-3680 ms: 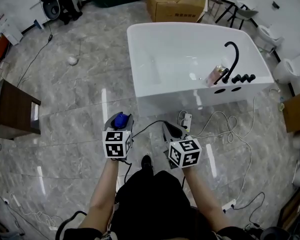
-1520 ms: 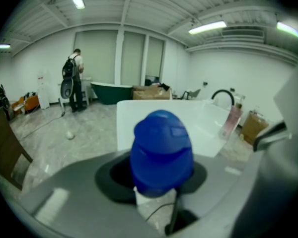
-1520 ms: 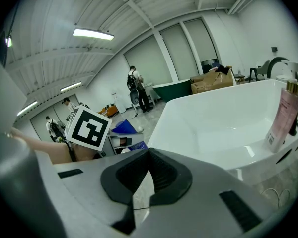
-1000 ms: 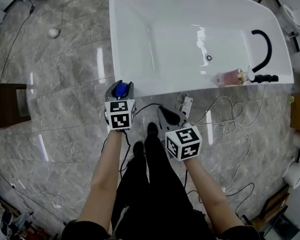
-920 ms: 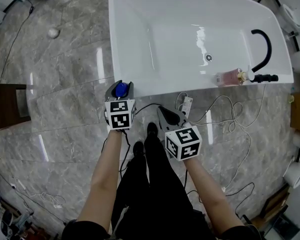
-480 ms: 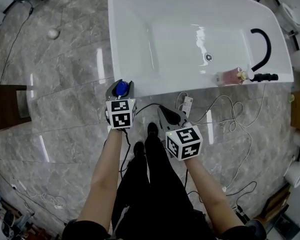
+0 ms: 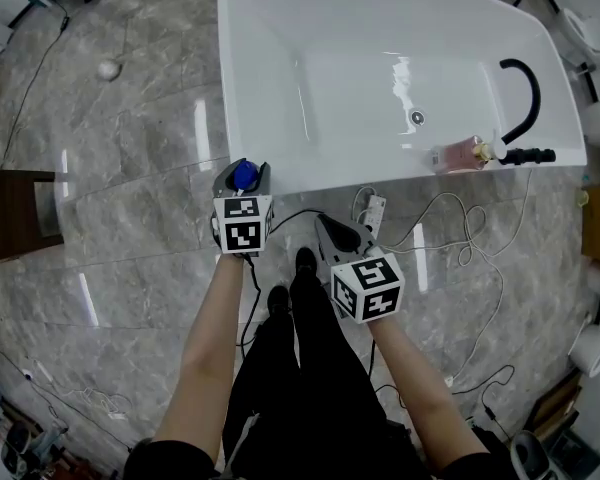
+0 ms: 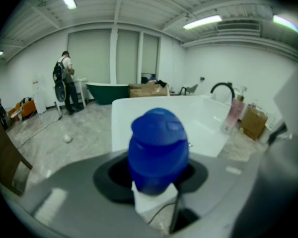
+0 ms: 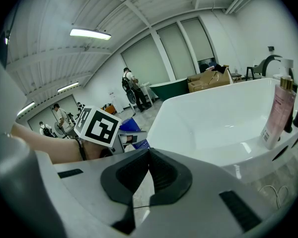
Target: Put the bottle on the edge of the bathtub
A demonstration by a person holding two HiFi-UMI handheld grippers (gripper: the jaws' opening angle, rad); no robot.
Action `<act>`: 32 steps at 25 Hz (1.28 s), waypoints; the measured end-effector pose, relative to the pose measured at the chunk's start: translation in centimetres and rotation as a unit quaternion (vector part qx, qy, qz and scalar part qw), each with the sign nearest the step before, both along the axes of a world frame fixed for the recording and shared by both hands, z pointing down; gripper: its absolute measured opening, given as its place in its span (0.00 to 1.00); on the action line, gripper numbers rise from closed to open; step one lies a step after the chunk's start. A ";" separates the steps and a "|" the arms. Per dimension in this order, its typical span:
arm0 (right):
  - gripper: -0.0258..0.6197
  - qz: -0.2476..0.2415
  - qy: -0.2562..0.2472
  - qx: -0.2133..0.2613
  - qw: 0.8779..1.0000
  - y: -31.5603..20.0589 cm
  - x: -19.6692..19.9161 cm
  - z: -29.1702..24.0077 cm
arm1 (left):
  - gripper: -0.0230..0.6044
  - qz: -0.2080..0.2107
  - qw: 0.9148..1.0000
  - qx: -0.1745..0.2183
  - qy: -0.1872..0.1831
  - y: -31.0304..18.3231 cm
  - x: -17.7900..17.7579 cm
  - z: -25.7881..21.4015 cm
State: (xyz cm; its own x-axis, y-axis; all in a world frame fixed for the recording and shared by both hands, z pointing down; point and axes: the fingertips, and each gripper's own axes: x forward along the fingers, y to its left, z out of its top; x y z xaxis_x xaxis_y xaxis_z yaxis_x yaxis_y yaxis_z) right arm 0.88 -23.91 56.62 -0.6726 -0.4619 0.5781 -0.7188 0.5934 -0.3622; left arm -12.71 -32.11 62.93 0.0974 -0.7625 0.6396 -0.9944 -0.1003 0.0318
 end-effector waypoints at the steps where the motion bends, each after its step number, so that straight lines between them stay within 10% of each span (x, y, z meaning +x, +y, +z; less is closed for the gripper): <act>1: 0.04 0.000 0.000 0.000 1.000 0.0 0.0 0.0 | 0.32 0.001 1.000 0.000 0.001 0.0 0.0 0.0; 32: 0.04 0.017 -0.002 0.029 0.999 3.8 -1.0 -2.9 | 0.39 0.019 1.000 -0.025 0.003 6.8 -1.2 -1.5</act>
State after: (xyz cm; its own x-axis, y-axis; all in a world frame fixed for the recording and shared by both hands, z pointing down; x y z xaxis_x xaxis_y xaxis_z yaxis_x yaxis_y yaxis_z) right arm -0.17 -20.11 53.73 -0.6584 -0.5175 0.5465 -0.7374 0.5887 -0.3310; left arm -13.86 -25.34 61.38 0.1291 -0.7260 0.6755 -0.9898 -0.1352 0.0438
